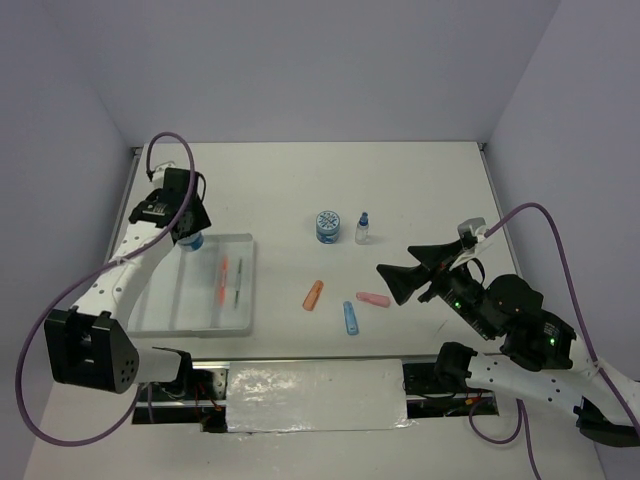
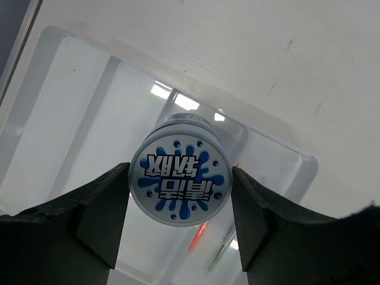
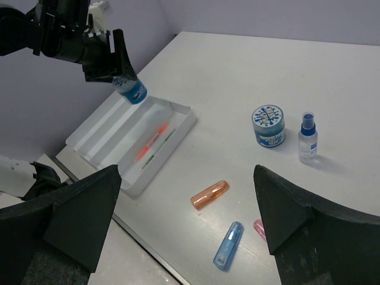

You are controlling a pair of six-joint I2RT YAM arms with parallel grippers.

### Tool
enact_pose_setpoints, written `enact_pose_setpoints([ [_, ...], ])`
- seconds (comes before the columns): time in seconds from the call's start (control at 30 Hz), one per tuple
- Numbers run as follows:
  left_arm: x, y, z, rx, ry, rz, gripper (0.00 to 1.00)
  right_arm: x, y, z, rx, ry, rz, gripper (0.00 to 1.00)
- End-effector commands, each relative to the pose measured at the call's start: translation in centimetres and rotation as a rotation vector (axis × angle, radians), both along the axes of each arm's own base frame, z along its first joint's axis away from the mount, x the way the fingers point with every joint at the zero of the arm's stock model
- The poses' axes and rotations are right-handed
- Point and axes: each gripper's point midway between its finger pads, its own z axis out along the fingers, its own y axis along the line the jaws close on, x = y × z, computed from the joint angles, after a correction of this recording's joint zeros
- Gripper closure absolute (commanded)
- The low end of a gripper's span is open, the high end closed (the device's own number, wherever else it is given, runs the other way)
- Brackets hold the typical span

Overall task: Sort the stationery into containers
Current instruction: Place the stationery in the storage box.

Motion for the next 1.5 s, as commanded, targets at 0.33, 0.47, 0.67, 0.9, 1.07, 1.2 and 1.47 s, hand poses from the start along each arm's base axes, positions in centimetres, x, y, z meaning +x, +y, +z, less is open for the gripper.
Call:
enact_pose_setpoints([
  [0.33, 0.3, 1.3, -3.6, -0.102, 0.008, 0.047, 1.0, 0.2, 0.9, 0.3, -0.004, -0.011, 0.023, 0.0],
  [0.47, 0.3, 1.3, -5.2, -0.104, 0.041, 0.058, 0.96, 0.2, 1.1, 0.2, -0.004, -0.012, 0.026, 0.0],
  [0.67, 0.3, 1.0, -5.7, -0.117, 0.049, 0.05, 0.52, 0.0, 0.7, 0.5, -0.003, -0.017, 0.025, 0.0],
  [0.9, 0.4, 0.4, -5.6, -0.139, 0.035, 0.011, 0.29, 0.0, -0.1, 1.0, 0.006, -0.026, 0.003, 0.0],
  [1.07, 0.2, 0.5, -5.3, -0.133, 0.032, 0.014, 0.01, -0.2, -0.5, 1.5, 0.019, -0.037, 0.004, 0.0],
  [1.2, 0.4, 0.3, -4.4, -0.137, 0.015, 0.009, 0.01, -0.2, -0.8, 1.6, 0.013, -0.036, -0.003, 0.0],
  [1.47, 5.7, -16.0, 3.4, -0.139, -0.145, -0.419, 0.01, 0.0, -2.6, 2.7, 0.042, -0.026, -0.074, 0.0],
])
